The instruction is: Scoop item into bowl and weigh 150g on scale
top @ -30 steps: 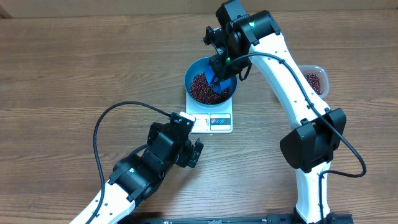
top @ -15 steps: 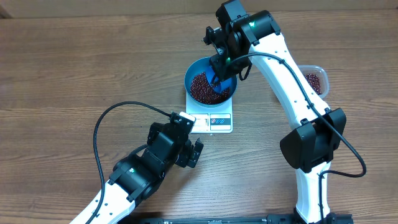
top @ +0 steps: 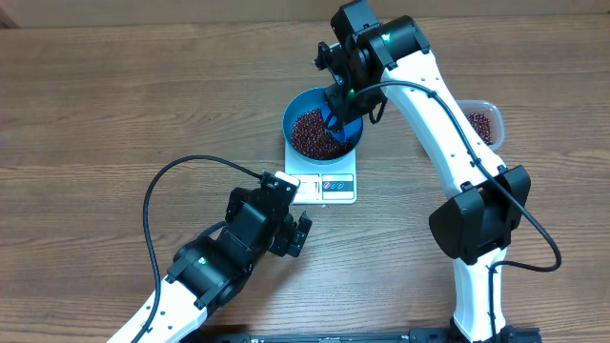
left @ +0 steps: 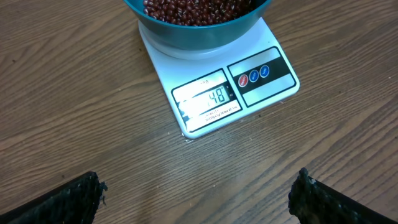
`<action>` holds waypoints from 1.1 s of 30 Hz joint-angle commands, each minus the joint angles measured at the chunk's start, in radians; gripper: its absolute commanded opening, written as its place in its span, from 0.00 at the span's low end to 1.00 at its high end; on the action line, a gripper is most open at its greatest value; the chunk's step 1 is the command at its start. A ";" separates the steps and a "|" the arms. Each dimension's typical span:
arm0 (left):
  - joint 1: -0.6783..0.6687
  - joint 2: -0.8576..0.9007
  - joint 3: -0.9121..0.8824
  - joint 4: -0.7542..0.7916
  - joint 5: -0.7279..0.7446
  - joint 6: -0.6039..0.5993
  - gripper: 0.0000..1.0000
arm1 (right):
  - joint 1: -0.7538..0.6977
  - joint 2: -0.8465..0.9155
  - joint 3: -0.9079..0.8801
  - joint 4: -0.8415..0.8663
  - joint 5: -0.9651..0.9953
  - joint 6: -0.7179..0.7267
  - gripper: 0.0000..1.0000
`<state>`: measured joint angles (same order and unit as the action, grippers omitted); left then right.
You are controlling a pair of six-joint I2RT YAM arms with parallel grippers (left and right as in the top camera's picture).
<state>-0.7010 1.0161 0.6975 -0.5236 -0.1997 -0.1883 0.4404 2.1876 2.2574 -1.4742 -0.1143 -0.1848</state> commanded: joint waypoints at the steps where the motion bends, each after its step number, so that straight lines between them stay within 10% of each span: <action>1: -0.006 0.005 -0.007 0.000 -0.017 -0.018 1.00 | 0.005 -0.032 0.036 0.003 0.013 -0.006 0.04; 33: -0.006 0.005 -0.007 0.000 -0.017 -0.018 1.00 | 0.032 -0.083 0.036 0.027 0.043 -0.030 0.04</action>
<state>-0.7010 1.0161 0.6975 -0.5236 -0.1997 -0.1883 0.4675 2.1559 2.2574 -1.4513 -0.0883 -0.2100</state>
